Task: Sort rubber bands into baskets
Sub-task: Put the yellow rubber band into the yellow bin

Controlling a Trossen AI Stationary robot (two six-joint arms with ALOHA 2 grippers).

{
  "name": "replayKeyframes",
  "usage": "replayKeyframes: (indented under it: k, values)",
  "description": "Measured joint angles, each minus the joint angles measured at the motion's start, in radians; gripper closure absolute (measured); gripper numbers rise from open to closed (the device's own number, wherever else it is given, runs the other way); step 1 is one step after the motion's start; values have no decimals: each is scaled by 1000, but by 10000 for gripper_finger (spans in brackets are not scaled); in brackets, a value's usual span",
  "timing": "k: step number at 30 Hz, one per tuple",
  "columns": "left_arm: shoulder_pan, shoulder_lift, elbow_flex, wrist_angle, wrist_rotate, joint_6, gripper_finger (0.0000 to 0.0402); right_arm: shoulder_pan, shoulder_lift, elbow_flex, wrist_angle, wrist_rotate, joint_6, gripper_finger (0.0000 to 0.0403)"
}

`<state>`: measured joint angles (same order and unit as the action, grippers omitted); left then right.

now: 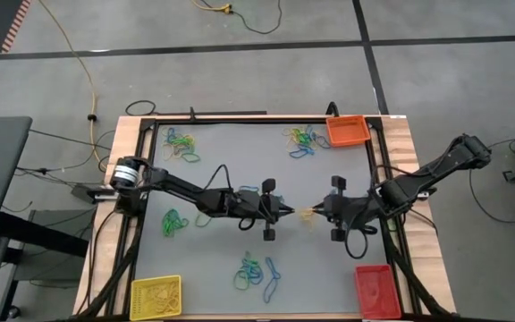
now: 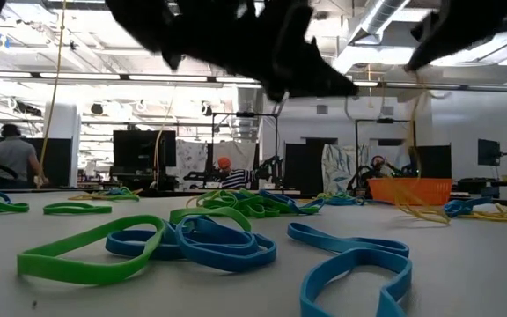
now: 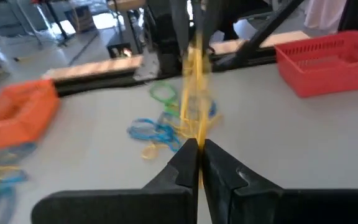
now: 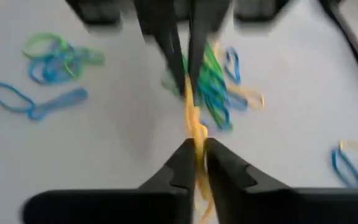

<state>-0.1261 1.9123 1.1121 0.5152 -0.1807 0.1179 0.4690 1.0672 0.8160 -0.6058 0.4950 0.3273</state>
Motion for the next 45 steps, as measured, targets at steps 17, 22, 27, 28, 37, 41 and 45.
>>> replayKeyframes:
  k: [17,22,27,28,37,41,45]
  values:
    - [-42,-189,478,-912,-139,122,401,-12,0,-164,58,2,188,160]
    - [-103,-189,633,-1296,-297,86,401,2,0,-201,93,0,203,172]
    - [-192,-189,752,-1659,-383,-67,401,18,0,-205,100,0,225,177]
    - [-218,-189,773,-1728,-381,-110,401,21,0,-205,102,0,232,178]
    - [-476,-188,836,-2091,-312,-471,401,29,0,-205,192,0,271,179]
    - [-595,-187,838,-2086,-266,-569,401,29,0,-205,212,0,270,179]
    - [-695,-185,837,-2087,-233,-678,401,29,0,-205,215,-1,269,179]
